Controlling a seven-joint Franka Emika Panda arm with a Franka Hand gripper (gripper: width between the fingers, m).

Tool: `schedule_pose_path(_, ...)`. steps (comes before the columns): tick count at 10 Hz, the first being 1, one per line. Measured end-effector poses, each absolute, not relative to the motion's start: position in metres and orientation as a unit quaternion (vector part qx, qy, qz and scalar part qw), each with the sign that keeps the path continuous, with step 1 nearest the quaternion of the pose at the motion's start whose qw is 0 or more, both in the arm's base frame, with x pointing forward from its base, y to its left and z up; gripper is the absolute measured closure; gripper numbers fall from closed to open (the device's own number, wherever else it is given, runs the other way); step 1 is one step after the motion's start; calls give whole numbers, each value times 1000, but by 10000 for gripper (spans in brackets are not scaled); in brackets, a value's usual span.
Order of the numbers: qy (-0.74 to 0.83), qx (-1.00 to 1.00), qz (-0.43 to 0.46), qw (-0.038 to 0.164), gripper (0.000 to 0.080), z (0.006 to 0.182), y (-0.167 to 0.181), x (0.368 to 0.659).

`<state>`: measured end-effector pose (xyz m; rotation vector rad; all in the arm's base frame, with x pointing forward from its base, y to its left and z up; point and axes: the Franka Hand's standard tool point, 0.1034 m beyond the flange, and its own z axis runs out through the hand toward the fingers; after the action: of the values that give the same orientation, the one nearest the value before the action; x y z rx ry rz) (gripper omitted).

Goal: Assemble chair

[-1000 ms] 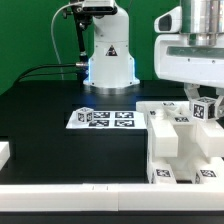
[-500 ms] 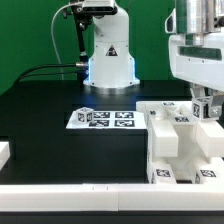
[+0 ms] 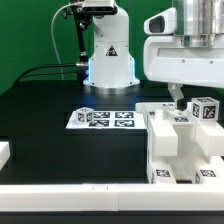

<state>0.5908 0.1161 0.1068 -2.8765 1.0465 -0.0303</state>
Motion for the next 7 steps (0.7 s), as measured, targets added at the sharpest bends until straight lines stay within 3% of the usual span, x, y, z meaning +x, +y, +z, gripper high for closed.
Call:
schedule_pose_path(2,296,-954,-13,40,152,107,116,591)
schedule_pose_path(4,110,-993,-31,10,151,109,117,593)
schedule_pose_path(5,68,-997,-32,4,151,109,117,593)
schedule_pose_path(7,96,-995,-32,6,394,108,116,593)
